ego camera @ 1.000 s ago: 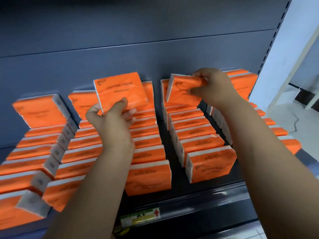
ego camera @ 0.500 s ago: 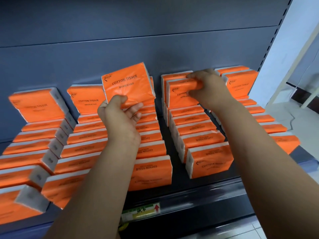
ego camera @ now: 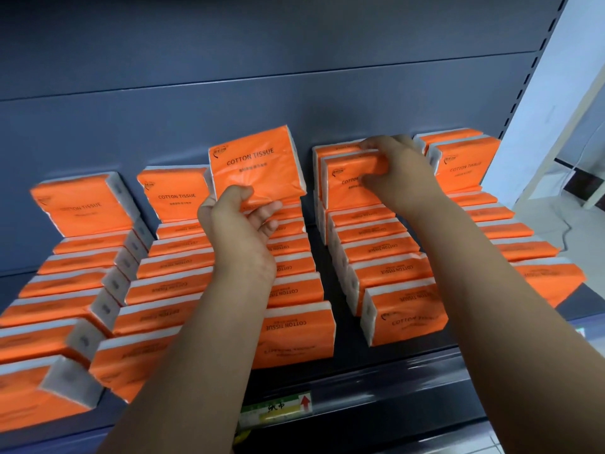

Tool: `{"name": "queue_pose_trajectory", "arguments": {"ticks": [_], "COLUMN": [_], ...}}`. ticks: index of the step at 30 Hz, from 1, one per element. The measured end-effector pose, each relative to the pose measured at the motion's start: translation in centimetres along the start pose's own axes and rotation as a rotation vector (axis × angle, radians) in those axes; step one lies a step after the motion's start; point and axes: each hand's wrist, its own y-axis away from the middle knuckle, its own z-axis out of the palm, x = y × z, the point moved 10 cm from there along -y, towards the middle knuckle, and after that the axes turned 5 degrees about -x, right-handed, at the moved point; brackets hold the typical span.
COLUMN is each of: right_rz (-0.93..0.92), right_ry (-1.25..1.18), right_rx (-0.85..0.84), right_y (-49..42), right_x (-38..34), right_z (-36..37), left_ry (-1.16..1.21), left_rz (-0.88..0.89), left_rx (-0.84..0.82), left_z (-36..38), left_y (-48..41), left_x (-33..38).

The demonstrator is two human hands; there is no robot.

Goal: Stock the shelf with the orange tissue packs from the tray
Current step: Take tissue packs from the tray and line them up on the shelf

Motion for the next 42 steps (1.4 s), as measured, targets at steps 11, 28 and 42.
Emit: {"name": "queue_pose_trajectory", "arguments": {"ticks": [11, 28, 42], "right_rz": [0.055, -0.084, 0.179], "right_ry": [-0.123, -0.447, -0.584], "right_rx": [-0.014, -0.083, -0.114], "right_y": [0.6, 1.8, 1.7], "right_x": [0.0, -9.8, -8.7], "right_z": [-0.4, 1.9, 5.3], "left_ry": [0.026, -0.065, -0.673], "left_rz": [-0.047, 0.070, 0.307], "left_rx": [0.050, -0.036, 0.004], "left_z": [-0.6, -1.4, -2.1], "left_y": [0.1, -1.0, -1.7], "left_x": [0.1, 4.4, 6.8]}}
